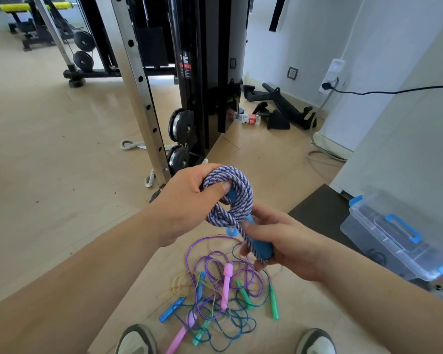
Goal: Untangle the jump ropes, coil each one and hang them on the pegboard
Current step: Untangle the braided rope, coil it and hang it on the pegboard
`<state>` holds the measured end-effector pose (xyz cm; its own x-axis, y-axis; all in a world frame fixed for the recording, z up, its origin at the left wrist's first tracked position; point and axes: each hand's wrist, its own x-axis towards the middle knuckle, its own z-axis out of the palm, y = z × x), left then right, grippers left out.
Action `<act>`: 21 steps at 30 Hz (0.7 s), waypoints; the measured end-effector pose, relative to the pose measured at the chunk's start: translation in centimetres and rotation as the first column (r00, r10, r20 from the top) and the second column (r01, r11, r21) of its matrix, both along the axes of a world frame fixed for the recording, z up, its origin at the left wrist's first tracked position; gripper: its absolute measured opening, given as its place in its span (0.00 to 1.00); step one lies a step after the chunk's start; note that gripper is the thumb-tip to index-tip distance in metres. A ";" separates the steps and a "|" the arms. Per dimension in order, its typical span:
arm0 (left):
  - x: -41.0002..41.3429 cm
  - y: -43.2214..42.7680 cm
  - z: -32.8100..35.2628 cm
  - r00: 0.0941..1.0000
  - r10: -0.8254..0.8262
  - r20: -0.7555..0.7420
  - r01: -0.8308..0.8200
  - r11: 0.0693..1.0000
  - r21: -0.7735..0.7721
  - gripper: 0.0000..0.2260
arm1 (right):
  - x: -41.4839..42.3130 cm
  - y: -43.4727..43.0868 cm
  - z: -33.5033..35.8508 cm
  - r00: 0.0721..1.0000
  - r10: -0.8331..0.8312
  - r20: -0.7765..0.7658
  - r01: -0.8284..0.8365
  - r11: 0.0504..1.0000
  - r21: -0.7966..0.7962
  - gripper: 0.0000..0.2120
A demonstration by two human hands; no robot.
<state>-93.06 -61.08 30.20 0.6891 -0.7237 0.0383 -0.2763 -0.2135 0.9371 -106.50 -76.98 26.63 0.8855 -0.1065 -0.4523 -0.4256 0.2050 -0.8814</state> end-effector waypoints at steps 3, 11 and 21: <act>0.0 0.0 0.3 0.999 -0.012 -0.052 0.011 1.000 -0.026 0.10 | -0.4 -0.4 0.2 0.996 0.068 0.059 -0.069 0.998 0.002 0.20; 0.1 0.6 0.9 0.996 -0.080 0.028 0.080 0.997 0.005 0.12 | -0.4 -0.4 -0.4 0.993 0.053 0.106 -0.063 0.994 0.092 0.16; 0.2 1.0 0.2 0.989 -0.077 -0.127 0.095 0.985 0.147 0.15 | -0.1 -2.3 0.0 0.969 -0.180 0.169 0.156 0.977 0.143 0.17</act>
